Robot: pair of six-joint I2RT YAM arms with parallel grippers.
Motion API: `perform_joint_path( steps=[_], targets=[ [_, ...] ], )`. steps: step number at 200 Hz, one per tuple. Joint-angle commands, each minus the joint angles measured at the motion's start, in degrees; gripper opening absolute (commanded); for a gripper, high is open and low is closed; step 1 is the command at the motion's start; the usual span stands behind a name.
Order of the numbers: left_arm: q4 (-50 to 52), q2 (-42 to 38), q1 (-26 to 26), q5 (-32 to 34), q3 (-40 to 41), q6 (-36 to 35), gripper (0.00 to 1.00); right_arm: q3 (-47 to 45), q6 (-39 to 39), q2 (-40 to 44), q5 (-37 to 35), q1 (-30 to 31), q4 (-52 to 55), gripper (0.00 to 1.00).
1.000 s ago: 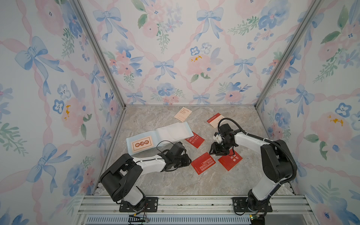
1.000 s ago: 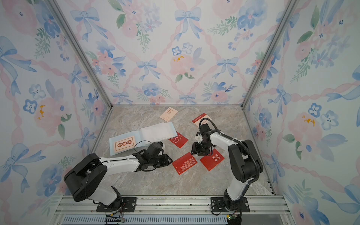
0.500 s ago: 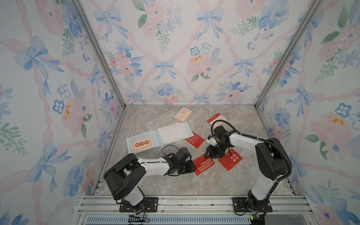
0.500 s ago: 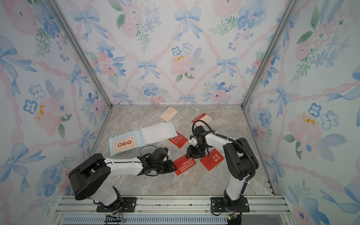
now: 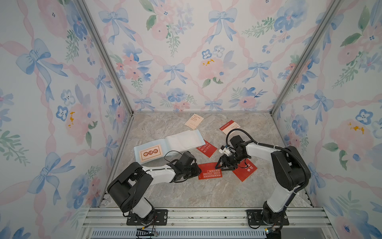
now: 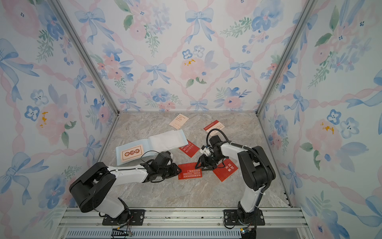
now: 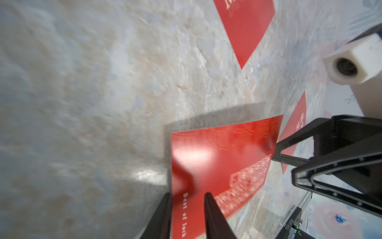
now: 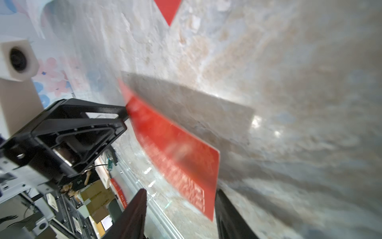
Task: Place the photos into the photo albums
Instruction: Pick up the photo at the center of the board.
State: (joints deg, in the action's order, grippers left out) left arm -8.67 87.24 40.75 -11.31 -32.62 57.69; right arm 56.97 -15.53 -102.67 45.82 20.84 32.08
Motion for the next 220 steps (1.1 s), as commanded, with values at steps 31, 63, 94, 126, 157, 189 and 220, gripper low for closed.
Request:
perform_joint_path(
  steps=[31, 63, 94, 126, 157, 189, 220],
  targets=[
    [6.1, 2.7, -1.5, 2.9, 1.5, -2.7, 0.30, -2.0, -6.0, 0.0, 9.6, -0.5, -11.6, 0.53],
    [6.0, 3.9, -1.6, 3.2, 1.0, -3.0, 0.30, -2.8, -7.8, -1.0, 11.0, -0.2, -15.4, 0.53],
    [5.9, 3.7, -2.0, 3.2, 1.2, -3.2, 0.30, -2.8, -6.7, -0.8, 9.6, -0.1, -13.6, 0.47],
    [6.0, 1.6, -3.0, 2.9, 1.0, -3.7, 0.30, -2.0, -5.2, -1.0, 7.6, -0.3, -11.0, 0.23],
    [6.0, -3.6, -6.8, 1.0, 0.6, -5.7, 0.32, -0.9, -5.1, -0.3, 7.3, -1.0, -10.9, 0.08],
    [5.9, -12.6, -13.7, -3.1, -0.2, -10.1, 0.38, 2.5, -4.4, 0.7, 7.8, -2.1, -9.7, 0.00],
    [4.1, -18.1, -22.9, -13.1, -0.1, -11.0, 0.47, 6.4, -6.9, 2.6, 11.5, -3.7, -12.4, 0.00]
  ],
)
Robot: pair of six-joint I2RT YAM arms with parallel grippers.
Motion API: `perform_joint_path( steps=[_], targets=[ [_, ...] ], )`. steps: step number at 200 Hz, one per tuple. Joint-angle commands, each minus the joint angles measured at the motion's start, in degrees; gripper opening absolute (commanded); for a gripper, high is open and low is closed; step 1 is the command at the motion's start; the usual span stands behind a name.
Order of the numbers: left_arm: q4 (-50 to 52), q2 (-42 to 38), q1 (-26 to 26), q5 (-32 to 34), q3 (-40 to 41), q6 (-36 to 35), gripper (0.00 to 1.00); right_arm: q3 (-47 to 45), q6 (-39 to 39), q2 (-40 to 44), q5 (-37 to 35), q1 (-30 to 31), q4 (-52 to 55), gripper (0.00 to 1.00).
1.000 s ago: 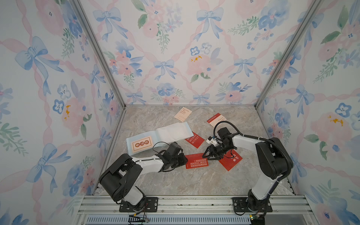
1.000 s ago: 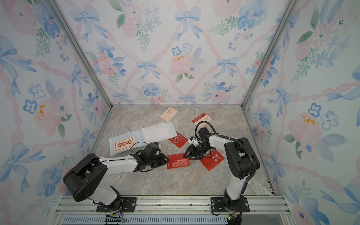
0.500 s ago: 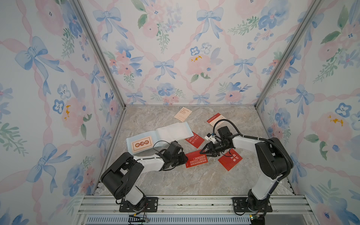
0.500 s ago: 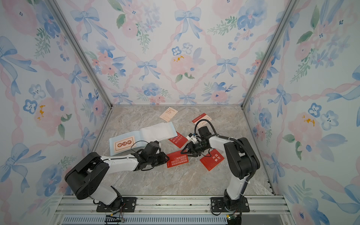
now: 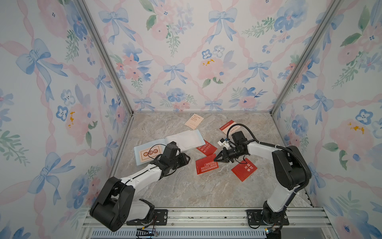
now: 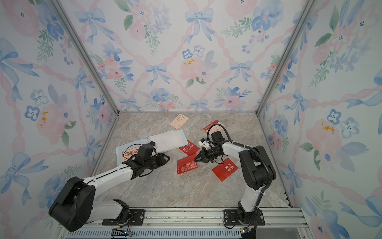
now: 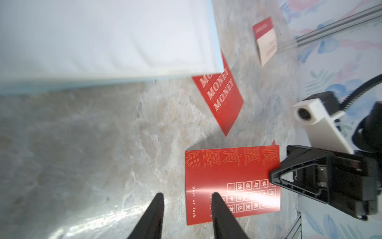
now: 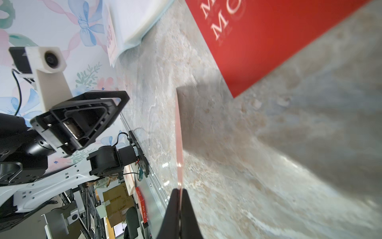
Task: Place the photos into the photo albums
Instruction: Pick up the photo at the center of the board.
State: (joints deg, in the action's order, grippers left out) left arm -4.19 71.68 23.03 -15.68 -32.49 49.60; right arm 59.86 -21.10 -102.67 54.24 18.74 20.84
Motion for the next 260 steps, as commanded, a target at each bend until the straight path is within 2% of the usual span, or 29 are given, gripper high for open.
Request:
perform_joint_path(
  steps=[1, 19, 48, 68, 100, 134, 168, 197, 222, 244, 260],
  targets=[
    [-0.4, -2.6, -5.4, -9.0, -0.3, -2.9, 0.47, 3.6, -1.4, 2.6, 3.2, -1.7, -1.2, 0.00],
    [-5.6, -2.4, -7.6, -16.6, -0.4, -2.0, 0.48, 7.2, -1.9, 2.8, 5.9, -2.7, -1.1, 0.00],
    [-16.6, -0.5, -7.7, -25.6, -1.5, 1.1, 0.49, 12.5, -3.3, 3.1, 8.9, -3.1, -1.9, 0.00],
    [-20.3, 0.5, -7.7, -28.9, -3.0, 1.2, 0.49, 14.1, -7.1, 3.3, 11.3, -3.6, -6.1, 0.00],
    [-22.5, 2.6, -7.9, -31.6, -4.4, 0.9, 0.49, 13.2, -17.5, 3.6, 15.2, -3.8, -17.9, 0.00],
    [-24.2, 3.5, -8.8, -32.6, -4.4, 1.3, 0.49, 13.5, -18.4, 3.1, 16.1, -2.5, -18.4, 0.00],
    [-24.2, 3.8, -11.6, -33.0, -3.7, 1.2, 0.49, 13.1, -16.7, 3.8, 16.4, -2.4, -16.5, 0.00],
    [-24.4, 3.3, -12.0, -33.4, -3.6, 1.3, 0.49, 14.9, -15.1, 3.3, 17.9, -0.7, -12.5, 0.00],
    [-24.7, 3.8, -12.0, -34.1, -3.7, 1.2, 0.48, 20.1, -4.2, 1.4, 17.8, 2.5, -0.8, 0.00],
    [-24.8, 3.3, -12.0, -34.2, -3.8, 1.3, 0.47, 22.7, -1.9, 0.0, 17.7, 4.3, 2.4, 0.00],
    [-24.8, 3.0, -12.1, -34.2, -3.7, 1.4, 0.43, 24.3, 0.3, -1.5, 17.0, 4.5, 5.8, 0.00]
  ],
)
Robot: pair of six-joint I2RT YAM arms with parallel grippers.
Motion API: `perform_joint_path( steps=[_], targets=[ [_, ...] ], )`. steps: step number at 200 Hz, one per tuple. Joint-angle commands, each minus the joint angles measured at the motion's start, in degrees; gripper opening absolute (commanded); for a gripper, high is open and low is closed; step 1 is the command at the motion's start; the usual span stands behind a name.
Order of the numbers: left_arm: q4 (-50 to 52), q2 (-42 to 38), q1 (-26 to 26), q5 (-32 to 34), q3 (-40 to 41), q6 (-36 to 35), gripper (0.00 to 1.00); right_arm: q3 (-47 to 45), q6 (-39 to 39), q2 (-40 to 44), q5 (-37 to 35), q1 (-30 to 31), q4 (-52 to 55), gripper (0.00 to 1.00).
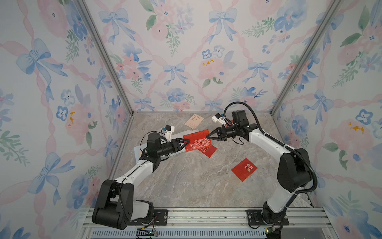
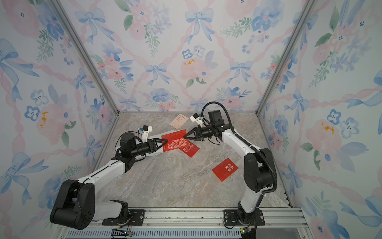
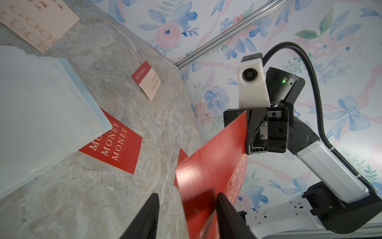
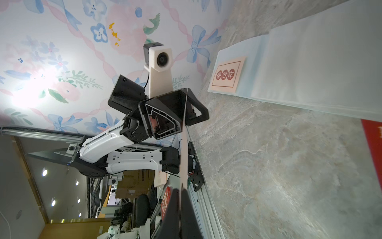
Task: Place the photos into the photo albums
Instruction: Pick up the photo at the center of the board, then insert the photo into the photo album.
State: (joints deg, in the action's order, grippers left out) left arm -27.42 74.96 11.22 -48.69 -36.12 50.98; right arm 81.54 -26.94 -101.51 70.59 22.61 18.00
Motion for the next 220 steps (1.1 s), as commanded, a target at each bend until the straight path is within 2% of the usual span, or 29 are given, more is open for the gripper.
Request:
perform_joint_path(
  steps=[1, 25, 63, 97, 116, 137, 146, 156, 173, 220],
  targets=[
    [-1.5, -0.3, -0.3, -1.2, -0.1, 0.0, 0.43, 2.7, 6.3, -2.7, 0.6, 0.6, 8.9, 0.00],
    [-1.6, -0.9, -0.9, -1.2, 0.0, 0.6, 0.29, 2.7, 6.7, -3.6, -0.5, 0.1, 9.5, 0.00],
    [-1.5, -1.3, -1.9, -1.3, 0.5, 0.9, 0.24, 0.9, 3.6, -3.3, -0.8, -0.9, 5.1, 0.00],
    [-1.5, -1.5, -2.0, -0.5, 0.6, 1.0, 0.00, 1.2, 1.9, -4.4, -1.0, -0.1, 3.1, 0.00],
    [-1.6, -1.7, -2.2, -0.4, 0.7, 1.3, 0.00, 1.0, 0.3, -5.0, -1.1, 0.1, 0.6, 0.01],
    [-1.5, -2.0, -3.2, 0.1, 1.3, 3.2, 0.00, 1.7, -0.6, -6.5, -1.8, 0.5, -0.1, 0.11],
    [-1.6, -2.1, -4.2, 0.5, 2.0, 3.7, 0.00, 2.0, -0.5, -7.0, -2.6, 0.4, 0.1, 0.18],
    [-1.5, -2.4, -6.0, 0.7, 3.0, 4.1, 0.00, 2.7, 0.4, -7.7, -4.0, 0.4, 1.4, 0.30],
    [-1.5, -2.8, -10.7, 0.5, 5.6, 5.5, 0.00, 4.1, 3.4, -8.8, -6.4, 0.4, 5.4, 0.37],
    [-1.4, -2.5, -27.8, -2.3, 12.8, 6.4, 0.00, 5.3, 5.0, -11.9, -7.7, 1.1, 7.4, 0.38]
  ],
)
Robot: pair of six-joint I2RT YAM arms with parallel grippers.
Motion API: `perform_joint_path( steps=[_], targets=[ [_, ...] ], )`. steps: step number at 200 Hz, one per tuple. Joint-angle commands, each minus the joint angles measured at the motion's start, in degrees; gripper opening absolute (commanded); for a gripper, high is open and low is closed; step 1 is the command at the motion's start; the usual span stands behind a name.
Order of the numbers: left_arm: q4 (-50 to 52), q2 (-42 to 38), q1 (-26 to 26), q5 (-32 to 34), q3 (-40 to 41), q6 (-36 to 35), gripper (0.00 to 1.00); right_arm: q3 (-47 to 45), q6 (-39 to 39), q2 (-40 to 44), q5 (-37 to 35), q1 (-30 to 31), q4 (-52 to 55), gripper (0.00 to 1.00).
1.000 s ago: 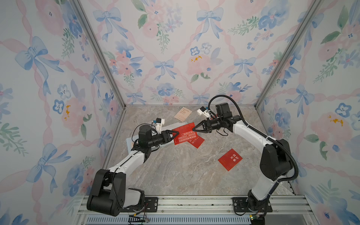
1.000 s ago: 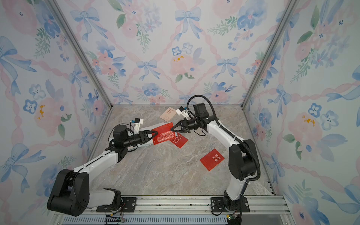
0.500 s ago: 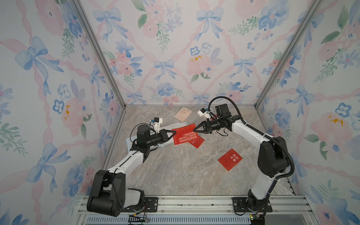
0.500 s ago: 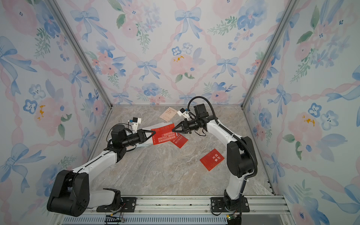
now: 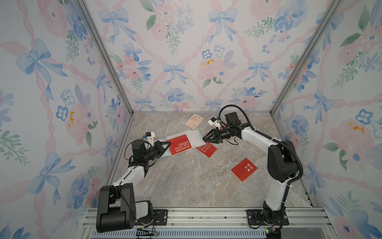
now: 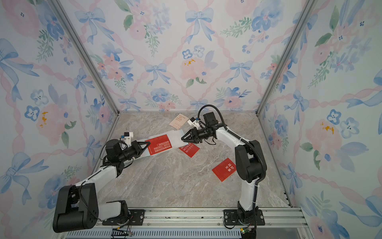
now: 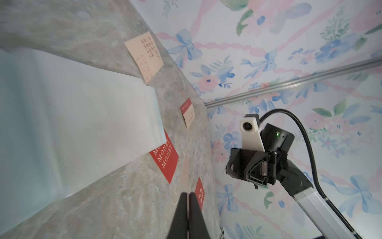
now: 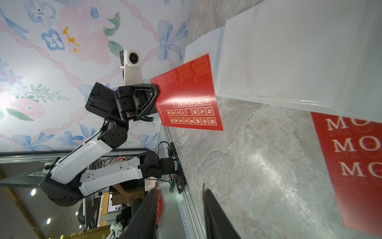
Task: Place the photos into the photo albums
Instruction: Insert the photo into the photo album.
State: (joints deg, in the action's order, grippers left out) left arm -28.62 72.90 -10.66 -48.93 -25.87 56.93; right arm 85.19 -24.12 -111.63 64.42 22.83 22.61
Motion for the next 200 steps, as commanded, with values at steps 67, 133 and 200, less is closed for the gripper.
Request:
perform_joint_path(
  steps=[67, 133, 200],
  targets=[
    [21.1, 4.7, -21.0, 0.1, -5.5, -16.6, 0.00, 2.9, 4.5, -3.8, -2.2, 1.2, 5.4, 0.38],
    [25.1, 13.1, -20.6, -7.7, -12.8, -23.7, 0.00, 2.9, 5.4, -5.4, -2.2, 1.0, 5.4, 0.38],
    [25.2, 14.7, -20.1, -9.4, -16.1, -21.5, 0.00, 4.6, 9.3, -7.1, -6.4, 1.2, 10.7, 0.38]
  ],
)
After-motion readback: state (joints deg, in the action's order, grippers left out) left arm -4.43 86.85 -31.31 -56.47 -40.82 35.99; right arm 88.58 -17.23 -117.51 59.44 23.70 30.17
